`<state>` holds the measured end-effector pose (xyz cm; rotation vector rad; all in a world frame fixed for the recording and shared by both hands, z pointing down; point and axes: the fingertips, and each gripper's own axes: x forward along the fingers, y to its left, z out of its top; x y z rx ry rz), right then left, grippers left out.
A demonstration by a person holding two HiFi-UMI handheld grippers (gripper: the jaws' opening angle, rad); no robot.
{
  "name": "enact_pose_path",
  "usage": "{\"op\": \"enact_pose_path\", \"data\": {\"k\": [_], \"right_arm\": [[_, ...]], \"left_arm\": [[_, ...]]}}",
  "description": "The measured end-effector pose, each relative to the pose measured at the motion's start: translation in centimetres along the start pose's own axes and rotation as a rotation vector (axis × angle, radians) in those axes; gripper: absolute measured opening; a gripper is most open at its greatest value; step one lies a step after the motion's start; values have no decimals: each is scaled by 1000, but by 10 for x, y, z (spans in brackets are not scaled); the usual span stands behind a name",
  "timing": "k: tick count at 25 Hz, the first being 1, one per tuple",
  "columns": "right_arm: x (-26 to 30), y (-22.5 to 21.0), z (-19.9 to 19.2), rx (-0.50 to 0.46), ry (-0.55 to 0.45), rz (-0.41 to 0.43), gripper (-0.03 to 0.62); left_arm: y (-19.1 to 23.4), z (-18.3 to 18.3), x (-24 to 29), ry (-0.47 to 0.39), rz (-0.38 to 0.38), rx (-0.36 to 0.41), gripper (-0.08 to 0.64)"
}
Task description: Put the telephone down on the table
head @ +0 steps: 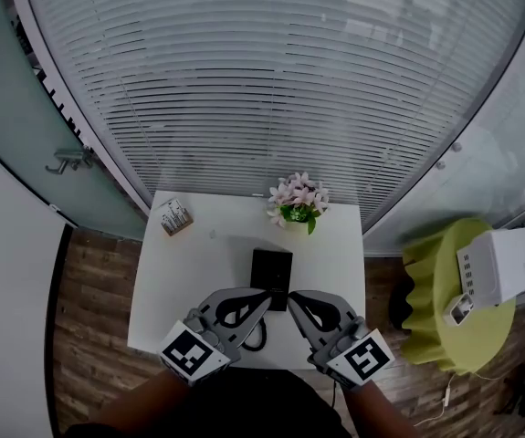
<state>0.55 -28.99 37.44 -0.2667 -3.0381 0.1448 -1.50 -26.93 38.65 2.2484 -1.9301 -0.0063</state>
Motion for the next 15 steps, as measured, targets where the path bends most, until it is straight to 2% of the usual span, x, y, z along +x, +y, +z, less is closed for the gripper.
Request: {"op": "enact_pose_path", "data": {"k": [15], "right_arm": [[8,0,-4,10,14,-1,21]], "left_arm": [[1,-7,-1,13,-7,-8,9]]}}
